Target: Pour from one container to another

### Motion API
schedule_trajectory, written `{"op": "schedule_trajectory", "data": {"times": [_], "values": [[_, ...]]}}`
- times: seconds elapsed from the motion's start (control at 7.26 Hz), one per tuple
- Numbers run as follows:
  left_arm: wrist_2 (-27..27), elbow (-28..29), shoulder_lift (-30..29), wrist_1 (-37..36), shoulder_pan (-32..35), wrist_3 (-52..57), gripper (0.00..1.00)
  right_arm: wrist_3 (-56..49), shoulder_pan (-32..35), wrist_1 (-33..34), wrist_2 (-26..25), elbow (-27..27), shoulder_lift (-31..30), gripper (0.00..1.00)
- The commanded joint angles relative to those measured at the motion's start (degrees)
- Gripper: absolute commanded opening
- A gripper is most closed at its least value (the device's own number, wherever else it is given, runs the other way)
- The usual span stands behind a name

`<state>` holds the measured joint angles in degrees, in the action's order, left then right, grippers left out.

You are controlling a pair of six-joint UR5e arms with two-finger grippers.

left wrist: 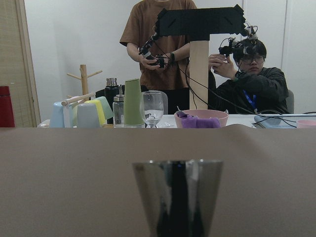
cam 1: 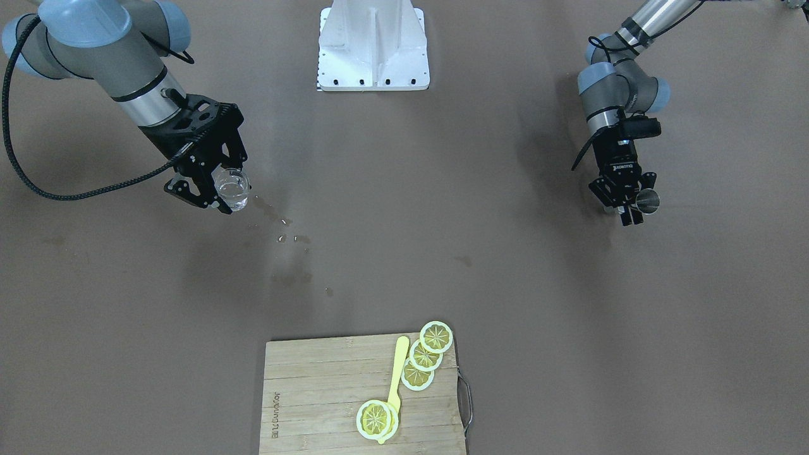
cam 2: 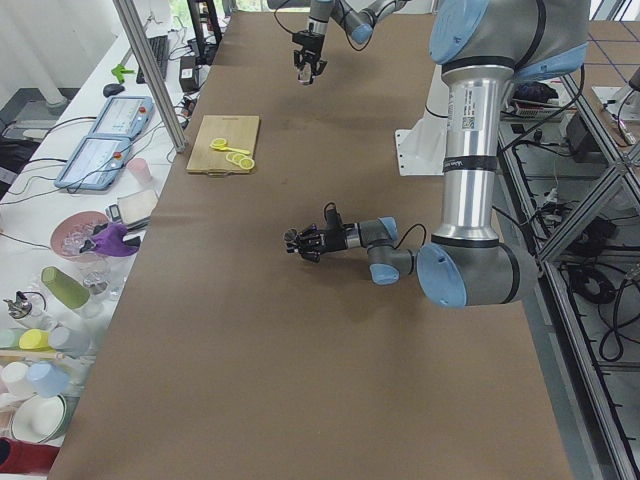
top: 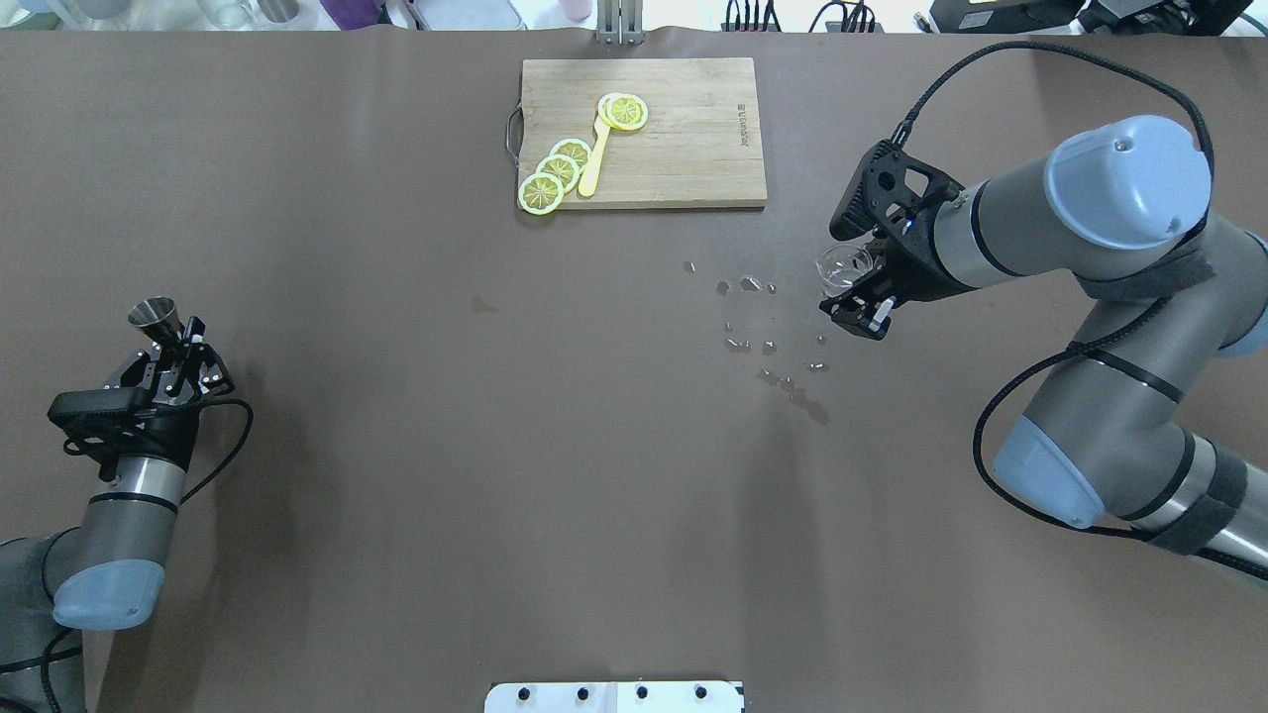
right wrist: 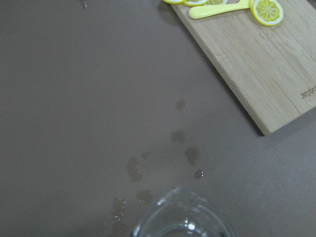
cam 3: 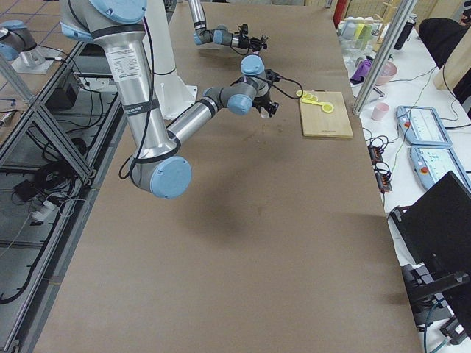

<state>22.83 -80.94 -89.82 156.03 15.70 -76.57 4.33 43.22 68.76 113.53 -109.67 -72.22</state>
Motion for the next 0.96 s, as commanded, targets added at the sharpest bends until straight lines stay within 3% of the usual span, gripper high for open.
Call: {"op": "schedule_trajectory", "data": {"times": [0.0, 0.14, 0.83], "values": [[-0.15, -0.80, 0.00, 0.24, -0.06, 0.28, 0.07, -0.02, 0.55, 0.32, 0.64, -0.11, -0.03, 0.00], [-0.06, -2.19, 0.00, 0.24, -0.15, 0.29, 0.01, -0.02, 0.64, 0.23, 0.91, -0.02, -0.03, 0.00], [1.16, -6.42, -3.77, -1.07, -0.59, 1.85, 0.00, 0.06, 1.60, 0.67, 0.73, 0.42, 0.06, 0.00]]}}
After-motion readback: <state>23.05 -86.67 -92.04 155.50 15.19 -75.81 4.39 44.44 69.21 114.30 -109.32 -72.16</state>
